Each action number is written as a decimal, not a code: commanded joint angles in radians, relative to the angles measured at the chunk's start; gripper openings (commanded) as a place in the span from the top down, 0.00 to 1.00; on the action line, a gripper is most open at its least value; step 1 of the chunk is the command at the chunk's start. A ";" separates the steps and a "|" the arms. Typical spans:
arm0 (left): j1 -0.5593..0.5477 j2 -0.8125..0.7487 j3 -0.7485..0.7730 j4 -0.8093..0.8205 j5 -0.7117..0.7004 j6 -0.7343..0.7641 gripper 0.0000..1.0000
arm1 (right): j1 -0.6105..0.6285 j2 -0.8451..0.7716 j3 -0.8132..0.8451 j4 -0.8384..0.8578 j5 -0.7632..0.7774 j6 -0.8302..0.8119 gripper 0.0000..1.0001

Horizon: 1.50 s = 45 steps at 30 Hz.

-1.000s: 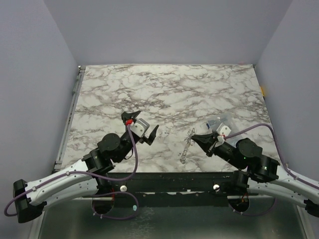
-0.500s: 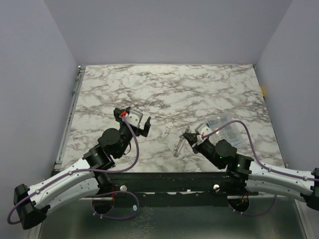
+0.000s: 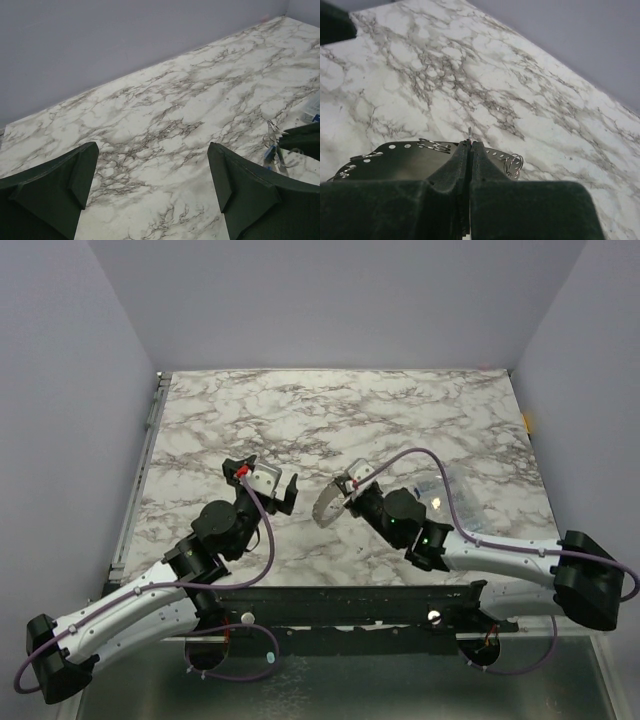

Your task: Put the keys on the keyring

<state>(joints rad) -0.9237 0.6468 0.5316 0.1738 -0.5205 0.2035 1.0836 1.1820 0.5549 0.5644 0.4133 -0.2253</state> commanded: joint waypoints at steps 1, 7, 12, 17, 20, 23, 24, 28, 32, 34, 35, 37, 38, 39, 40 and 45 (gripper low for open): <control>0.016 -0.020 -0.005 -0.005 -0.076 0.013 0.01 | -0.090 0.139 0.181 0.074 -0.140 0.015 0.99; 0.025 -0.042 -0.004 0.002 -0.156 0.020 0.01 | -0.136 0.300 0.476 0.040 -0.299 -0.072 0.99; 0.027 -0.073 -0.015 0.011 -0.173 0.036 0.01 | -0.161 0.334 0.409 0.099 -0.333 -0.015 0.99; 0.028 -0.075 -0.016 0.011 -0.165 0.043 0.01 | -0.202 0.403 0.129 0.305 -0.378 0.120 0.99; 0.027 -0.072 -0.016 0.011 -0.161 0.043 0.01 | -0.207 0.435 0.018 0.392 -0.343 0.145 0.99; 0.028 -0.071 -0.016 0.011 -0.156 0.041 0.01 | -0.207 0.410 -0.057 0.407 -0.348 0.175 0.99; 0.028 -0.071 -0.016 0.010 -0.154 0.040 0.01 | -0.208 0.391 -0.080 0.407 -0.361 0.189 0.99; 0.029 -0.071 -0.015 0.010 -0.146 0.040 0.01 | -0.207 0.315 -0.165 0.389 -0.369 0.237 0.99; 0.030 -0.072 -0.013 0.010 -0.136 0.037 0.01 | -0.207 0.285 -0.228 0.383 -0.384 0.279 0.99; 0.031 -0.070 -0.013 0.011 -0.129 0.036 0.01 | -0.208 0.294 -0.253 0.397 -0.383 0.297 0.99; 0.032 -0.069 -0.013 0.011 -0.128 0.035 0.01 | -0.207 0.302 -0.263 0.409 -0.385 0.304 0.99; 0.034 -0.066 -0.013 0.011 -0.127 0.036 0.01 | -0.207 0.318 -0.274 0.425 -0.384 0.328 0.97; 0.034 -0.065 -0.013 0.012 -0.126 0.035 0.01 | -0.208 0.324 -0.279 0.430 -0.381 0.344 0.94; 0.033 -0.064 -0.013 0.010 -0.126 0.035 0.01 | -0.207 0.327 -0.282 0.432 -0.372 0.362 0.89; 0.034 -0.064 -0.014 0.010 -0.127 0.034 0.01 | -0.206 0.325 -0.283 0.424 -0.362 0.381 0.79; 0.034 -0.061 -0.013 0.011 -0.132 0.029 0.01 | -0.207 0.222 -0.258 0.256 -0.278 0.436 0.44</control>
<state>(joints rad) -0.8959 0.5827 0.5251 0.1780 -0.6590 0.2363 0.8715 1.4872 0.2771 0.9131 0.0586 0.1368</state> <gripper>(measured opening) 0.989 0.496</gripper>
